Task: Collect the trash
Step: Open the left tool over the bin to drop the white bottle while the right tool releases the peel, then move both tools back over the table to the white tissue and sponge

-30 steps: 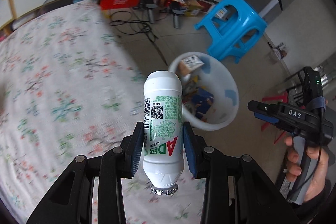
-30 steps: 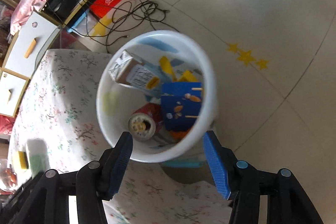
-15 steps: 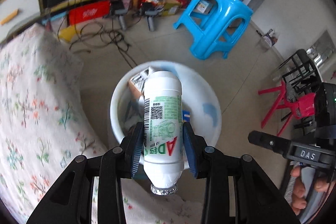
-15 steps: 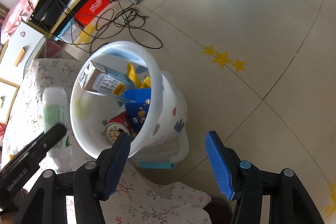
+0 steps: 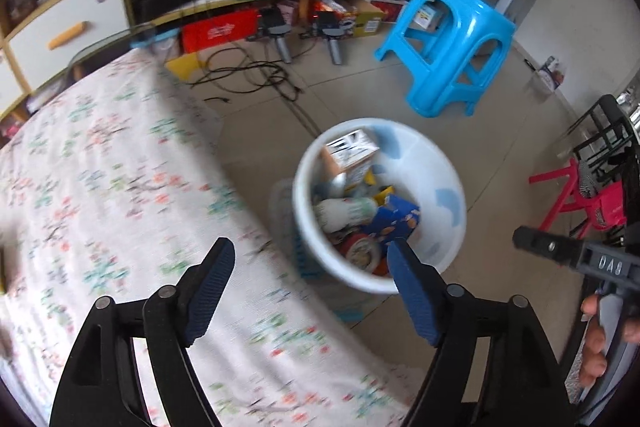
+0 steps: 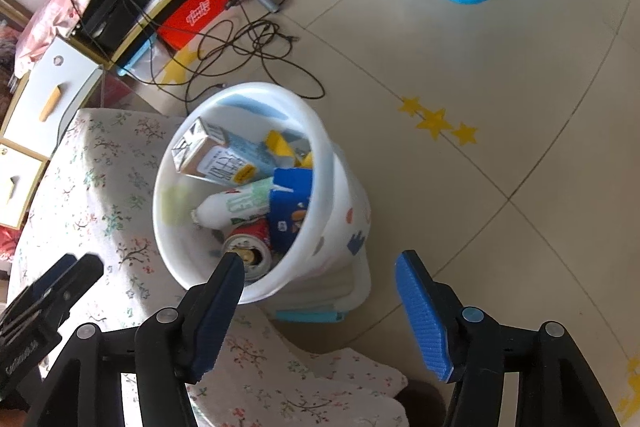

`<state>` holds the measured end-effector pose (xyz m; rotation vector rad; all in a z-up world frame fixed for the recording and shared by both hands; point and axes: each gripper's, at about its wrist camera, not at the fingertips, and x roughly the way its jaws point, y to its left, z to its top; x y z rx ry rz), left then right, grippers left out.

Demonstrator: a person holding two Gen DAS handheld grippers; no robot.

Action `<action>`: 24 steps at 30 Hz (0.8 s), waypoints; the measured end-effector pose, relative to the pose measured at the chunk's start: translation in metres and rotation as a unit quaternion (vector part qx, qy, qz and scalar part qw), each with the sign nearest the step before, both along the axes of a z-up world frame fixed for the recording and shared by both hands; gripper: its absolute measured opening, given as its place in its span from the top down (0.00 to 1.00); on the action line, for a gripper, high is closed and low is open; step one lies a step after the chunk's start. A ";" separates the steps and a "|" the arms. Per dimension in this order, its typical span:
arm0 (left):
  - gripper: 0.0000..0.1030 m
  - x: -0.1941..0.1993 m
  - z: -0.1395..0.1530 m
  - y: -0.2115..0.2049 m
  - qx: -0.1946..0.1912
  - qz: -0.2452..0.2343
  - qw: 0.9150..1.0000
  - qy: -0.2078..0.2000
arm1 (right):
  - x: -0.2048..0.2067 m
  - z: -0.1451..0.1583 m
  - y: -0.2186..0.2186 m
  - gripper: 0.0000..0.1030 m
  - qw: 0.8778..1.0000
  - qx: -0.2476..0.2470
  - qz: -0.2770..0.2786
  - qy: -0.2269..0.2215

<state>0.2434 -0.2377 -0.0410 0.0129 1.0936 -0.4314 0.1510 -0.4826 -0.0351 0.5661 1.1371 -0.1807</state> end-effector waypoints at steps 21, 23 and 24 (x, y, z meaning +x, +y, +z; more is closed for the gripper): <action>0.00 -0.051 -0.011 0.202 0.024 0.129 0.991 0.008 | 0.036 0.008 0.117 0.20 0.994 -0.049 0.094 0.002; 0.00 -0.051 -0.015 0.220 0.018 0.146 0.989 0.011 | 0.039 0.007 0.133 0.20 0.993 -0.055 0.107 0.003; 0.00 -0.052 -0.018 0.234 0.012 0.160 0.987 0.012 | 0.041 0.006 0.140 0.19 0.992 -0.059 0.114 0.005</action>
